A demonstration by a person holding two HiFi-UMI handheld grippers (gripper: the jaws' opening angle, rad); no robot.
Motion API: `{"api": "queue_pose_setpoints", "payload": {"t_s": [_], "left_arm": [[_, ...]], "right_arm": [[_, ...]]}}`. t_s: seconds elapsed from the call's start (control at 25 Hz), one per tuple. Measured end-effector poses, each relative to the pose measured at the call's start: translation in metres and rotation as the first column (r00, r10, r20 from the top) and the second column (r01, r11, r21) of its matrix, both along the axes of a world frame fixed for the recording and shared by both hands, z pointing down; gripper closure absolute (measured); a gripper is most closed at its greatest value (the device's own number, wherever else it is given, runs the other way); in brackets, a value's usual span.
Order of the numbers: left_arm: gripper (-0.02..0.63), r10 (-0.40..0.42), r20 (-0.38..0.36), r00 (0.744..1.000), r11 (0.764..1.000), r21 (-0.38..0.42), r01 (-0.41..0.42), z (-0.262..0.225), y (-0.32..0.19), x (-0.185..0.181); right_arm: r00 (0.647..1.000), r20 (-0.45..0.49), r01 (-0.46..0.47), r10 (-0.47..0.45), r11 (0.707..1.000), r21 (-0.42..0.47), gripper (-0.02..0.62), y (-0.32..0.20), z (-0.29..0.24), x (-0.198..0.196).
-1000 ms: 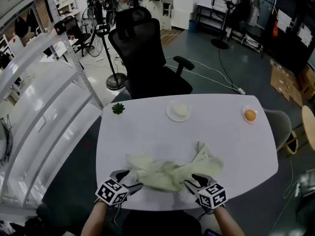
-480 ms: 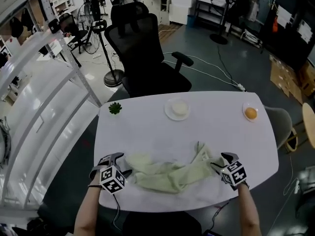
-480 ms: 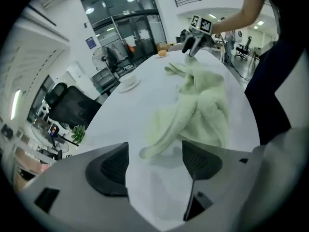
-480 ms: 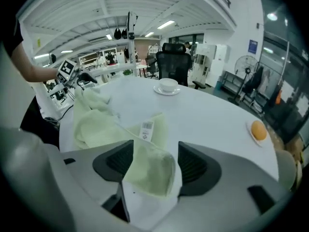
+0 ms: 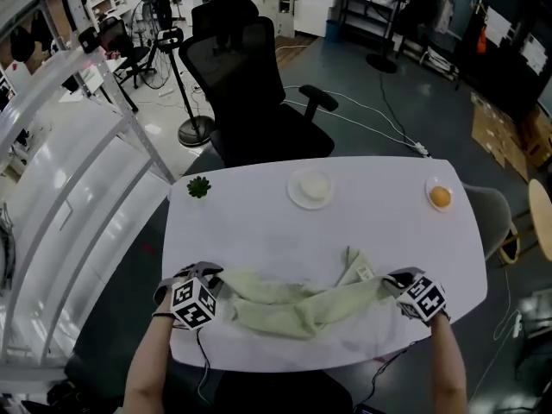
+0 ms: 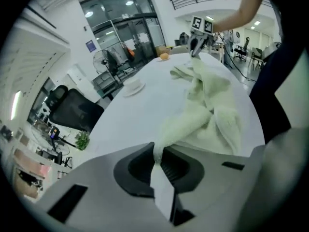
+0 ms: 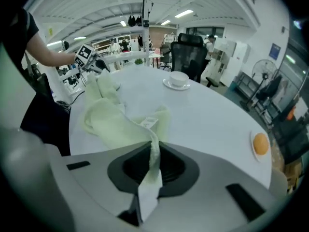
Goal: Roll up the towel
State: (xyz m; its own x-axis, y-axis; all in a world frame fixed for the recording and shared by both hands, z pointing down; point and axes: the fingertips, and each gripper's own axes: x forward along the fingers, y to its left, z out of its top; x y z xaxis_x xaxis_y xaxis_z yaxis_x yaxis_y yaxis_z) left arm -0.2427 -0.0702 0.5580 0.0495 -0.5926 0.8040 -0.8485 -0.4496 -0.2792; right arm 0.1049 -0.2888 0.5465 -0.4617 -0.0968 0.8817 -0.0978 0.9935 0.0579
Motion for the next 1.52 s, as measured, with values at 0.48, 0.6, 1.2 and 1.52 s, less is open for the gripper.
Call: {"api": "queue_pose_setpoints", "payload": {"t_s": [0.48, 0.6, 1.2, 1.52], "left_arm": [[0.566, -0.233, -0.131, 0.964, 0.972, -0.042, 0.23, -0.048, 0.045, -0.042], [0.566, -0.281, -0.219, 0.934, 0.96, -0.059, 0.275, -0.055, 0.052, -0.039], [0.563, -0.448, -0.301, 0.842, 0.891, -0.231, 0.392, 0.016, 0.009, -0.025], [0.25, -0.273, -0.319, 0.907, 0.962, -0.088, 0.258, -0.033, -0.009, 0.041]], "right_arm": [[0.977, 0.215, -0.071, -0.005, 0.936, 0.344, 0.563, -0.095, -0.153, -0.011], [0.964, 0.264, -0.122, 0.005, 0.896, 0.426, 0.563, -0.123, -0.186, 0.001], [0.915, 0.162, -0.402, 0.369, 0.858, 0.32, 0.529, -0.182, -0.041, 0.085], [0.908, 0.176, -0.415, 0.379, 0.868, 0.271, 0.549, -0.171, -0.028, 0.089]]}}
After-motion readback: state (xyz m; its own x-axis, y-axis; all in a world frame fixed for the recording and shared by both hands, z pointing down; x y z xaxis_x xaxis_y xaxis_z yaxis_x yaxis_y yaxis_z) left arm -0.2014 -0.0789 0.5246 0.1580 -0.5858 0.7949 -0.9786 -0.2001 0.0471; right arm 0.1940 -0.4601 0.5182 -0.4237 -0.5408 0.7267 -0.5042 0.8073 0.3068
